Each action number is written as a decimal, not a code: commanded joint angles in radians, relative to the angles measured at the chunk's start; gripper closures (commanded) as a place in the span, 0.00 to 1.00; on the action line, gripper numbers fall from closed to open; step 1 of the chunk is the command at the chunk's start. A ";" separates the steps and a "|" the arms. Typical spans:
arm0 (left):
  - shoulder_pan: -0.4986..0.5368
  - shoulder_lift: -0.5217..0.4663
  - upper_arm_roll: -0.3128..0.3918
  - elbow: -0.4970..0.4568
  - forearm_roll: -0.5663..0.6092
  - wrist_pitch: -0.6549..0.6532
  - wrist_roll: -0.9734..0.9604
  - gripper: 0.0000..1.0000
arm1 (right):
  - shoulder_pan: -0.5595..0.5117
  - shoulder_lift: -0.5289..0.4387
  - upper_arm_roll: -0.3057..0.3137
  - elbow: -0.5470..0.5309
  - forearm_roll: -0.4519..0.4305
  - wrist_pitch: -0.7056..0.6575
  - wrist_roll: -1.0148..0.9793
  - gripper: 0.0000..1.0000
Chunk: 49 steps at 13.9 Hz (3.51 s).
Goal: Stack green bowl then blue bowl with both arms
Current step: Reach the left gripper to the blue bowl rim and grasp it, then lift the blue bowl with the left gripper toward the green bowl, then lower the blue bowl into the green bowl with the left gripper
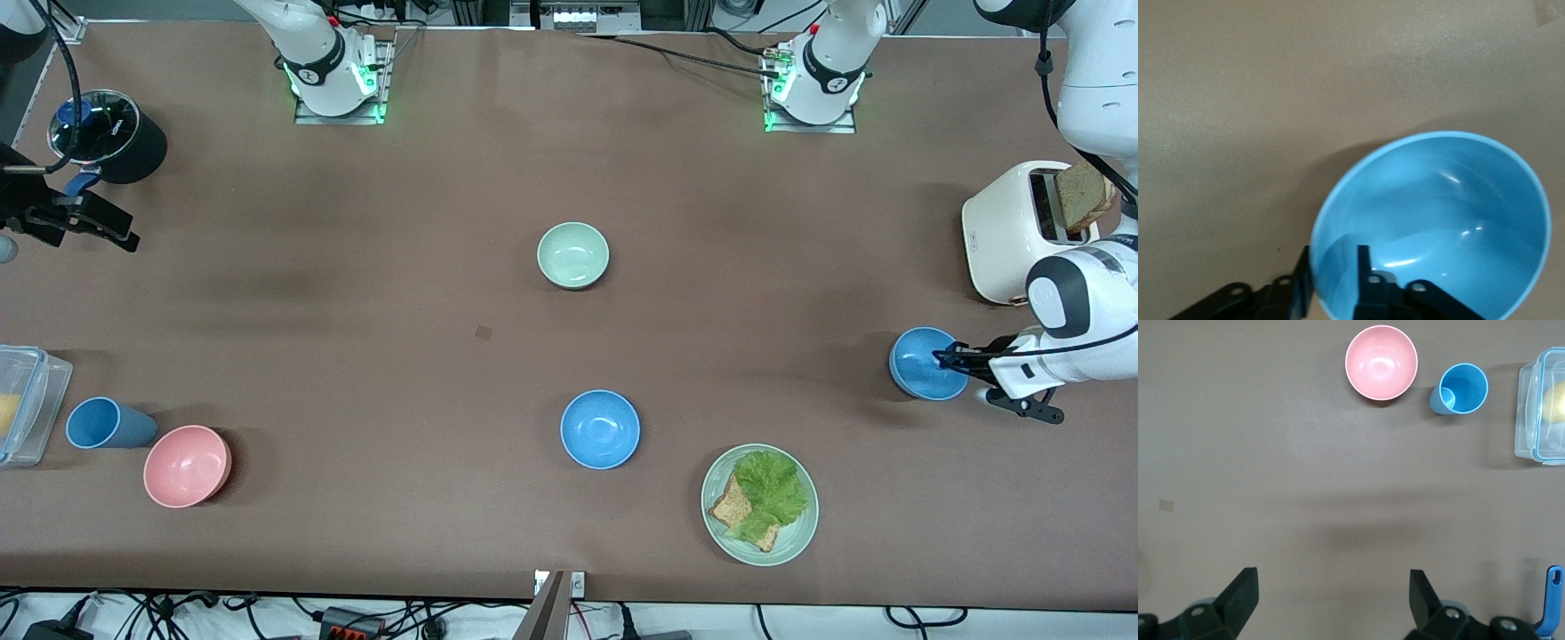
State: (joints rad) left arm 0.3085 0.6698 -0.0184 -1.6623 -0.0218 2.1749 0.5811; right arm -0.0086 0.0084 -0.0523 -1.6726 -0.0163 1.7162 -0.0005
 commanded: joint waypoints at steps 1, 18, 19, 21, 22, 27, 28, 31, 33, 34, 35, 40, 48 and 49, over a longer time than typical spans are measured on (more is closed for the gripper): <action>0.003 0.001 -0.005 0.006 -0.016 0.005 0.031 0.91 | 0.012 -0.012 0.002 -0.001 -0.007 -0.006 -0.004 0.00; -0.005 -0.235 -0.285 0.016 -0.152 -0.426 -0.514 1.00 | 0.010 -0.007 0.002 0.002 -0.011 0.005 -0.003 0.00; -0.005 -0.248 -0.325 0.012 -0.152 -0.425 -0.605 1.00 | 0.010 -0.007 0.002 0.002 -0.011 0.005 -0.004 0.00; -0.005 -0.253 -0.403 0.010 -0.152 -0.425 -0.765 1.00 | 0.010 -0.007 0.002 0.002 -0.013 0.005 -0.004 0.00; -0.006 -0.253 -0.435 0.009 -0.152 -0.419 -0.837 1.00 | 0.010 -0.007 0.002 0.002 -0.013 0.005 -0.004 0.00; -0.084 -0.239 -0.574 0.010 -0.150 -0.311 -1.236 1.00 | 0.007 -0.002 0.002 0.002 -0.013 0.003 -0.004 0.00; -0.115 -0.239 -0.574 0.010 -0.142 -0.293 -1.274 1.00 | 0.007 -0.002 0.002 0.001 -0.013 0.005 -0.004 0.00; -0.182 -0.245 -0.587 0.013 -0.136 -0.273 -1.273 1.00 | 0.007 -0.002 0.002 0.002 -0.013 0.005 -0.004 0.00; -0.239 -0.256 -0.591 -0.026 -0.132 -0.200 -1.305 1.00 | 0.007 -0.002 0.002 0.002 -0.013 0.005 -0.004 0.00; -0.244 -0.266 -0.592 -0.048 -0.132 -0.169 -1.320 1.00 | 0.007 -0.001 0.002 0.002 -0.013 0.003 -0.004 0.00; -0.252 -0.285 -0.595 -0.094 -0.132 -0.135 -1.334 1.00 | 0.007 0.001 0.002 0.002 -0.013 0.003 -0.004 0.00; -0.269 -0.365 -0.649 -0.273 -0.132 -0.009 -1.398 1.00 | 0.007 0.002 0.002 0.002 -0.013 0.000 -0.004 0.00; -0.341 -0.328 -0.683 -0.398 -0.132 0.226 -1.587 1.00 | 0.010 0.011 0.002 0.002 -0.013 0.003 -0.004 0.00; -0.350 -0.309 -0.683 -0.398 -0.132 0.244 -1.615 1.00 | 0.007 0.011 0.002 0.002 -0.013 0.003 -0.004 0.00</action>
State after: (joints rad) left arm -0.0339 0.3484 -0.6998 -2.0423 -0.1574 2.3759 -0.9874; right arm -0.0004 0.0203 -0.0519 -1.6729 -0.0165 1.7180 -0.0018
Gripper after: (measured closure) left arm 0.952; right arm 0.000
